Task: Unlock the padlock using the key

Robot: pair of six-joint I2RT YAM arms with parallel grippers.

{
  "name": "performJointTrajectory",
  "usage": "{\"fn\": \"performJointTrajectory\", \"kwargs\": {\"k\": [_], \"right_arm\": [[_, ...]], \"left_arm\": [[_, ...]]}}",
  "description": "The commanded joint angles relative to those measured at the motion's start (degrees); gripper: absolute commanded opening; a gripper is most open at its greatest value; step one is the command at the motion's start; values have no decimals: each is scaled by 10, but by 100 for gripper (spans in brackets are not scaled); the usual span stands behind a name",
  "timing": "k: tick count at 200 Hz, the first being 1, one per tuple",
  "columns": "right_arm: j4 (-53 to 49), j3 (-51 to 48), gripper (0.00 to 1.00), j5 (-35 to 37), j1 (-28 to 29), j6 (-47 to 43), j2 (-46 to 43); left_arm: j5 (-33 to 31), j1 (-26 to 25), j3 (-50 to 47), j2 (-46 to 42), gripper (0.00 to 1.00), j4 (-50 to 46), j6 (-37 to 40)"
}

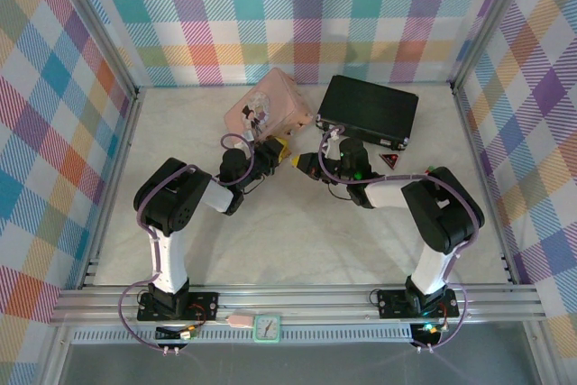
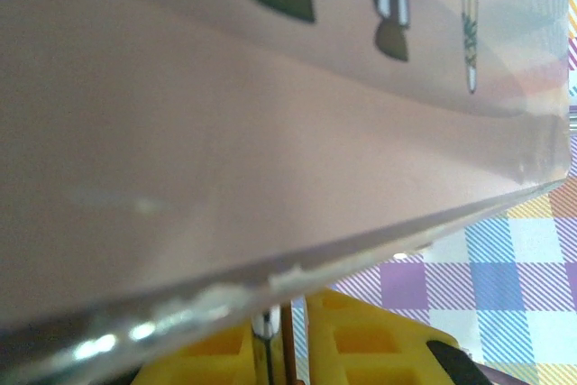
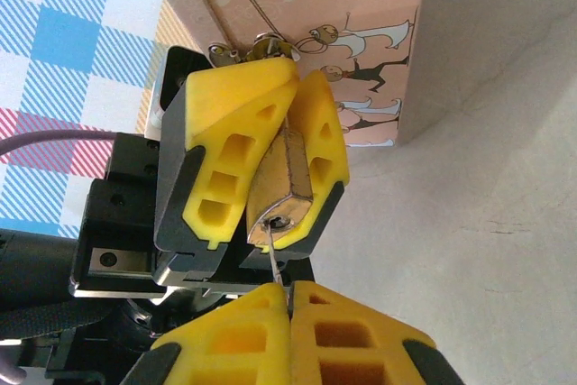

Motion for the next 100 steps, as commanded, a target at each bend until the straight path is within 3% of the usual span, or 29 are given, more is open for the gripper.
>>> {"fn": "performJointTrajectory", "kwargs": {"k": [1,61,100], "right_arm": [[44,25,0,-12,-2,11,17],[50,50,0,-21,-2,53,41],[-4,65,0,-21,-21,103,24]], "left_arm": [[14,-14,-17,2,0,-46,-36],[14,-19,-18,-17,0,-51,-34],[17,-26,-28,-34,0,-61,-33]]}}
